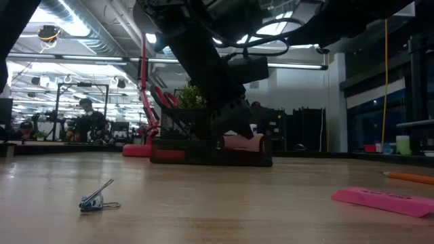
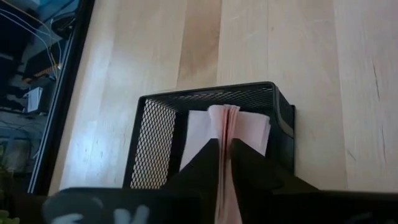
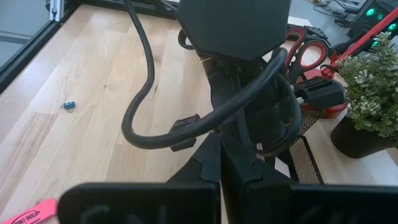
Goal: Pick and place office supplies into organizer
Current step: Put the pink notepad into the black desk organizer, then put the orange pencil into the black desk organizer
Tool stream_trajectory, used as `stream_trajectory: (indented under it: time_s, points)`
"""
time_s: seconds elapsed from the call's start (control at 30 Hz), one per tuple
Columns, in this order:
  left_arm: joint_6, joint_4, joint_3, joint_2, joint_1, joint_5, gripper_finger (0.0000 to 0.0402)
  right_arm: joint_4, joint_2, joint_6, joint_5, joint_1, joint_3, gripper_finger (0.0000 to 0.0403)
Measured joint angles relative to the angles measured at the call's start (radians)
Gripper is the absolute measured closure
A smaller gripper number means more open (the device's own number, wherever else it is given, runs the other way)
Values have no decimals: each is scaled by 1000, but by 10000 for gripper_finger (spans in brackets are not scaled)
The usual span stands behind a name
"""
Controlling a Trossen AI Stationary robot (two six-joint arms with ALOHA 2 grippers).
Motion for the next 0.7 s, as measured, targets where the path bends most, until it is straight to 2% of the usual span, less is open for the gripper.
stream_trajectory:
  time_s: [0.13,0.33,0.47,0.7]
  points:
    - [15,2,0,0,-3,-17,335,0,0,2,0,0,0,400]
    - [61,6,0,-24,-25,-143,303,0,0,8,0,0,0,400]
    - [56,12,0,-36,-33,-99,293,1,0,21,0,0,0,400]
    - [118,-1,0,-119,-71,-102,294,2,0,22,-14,0,0,400]
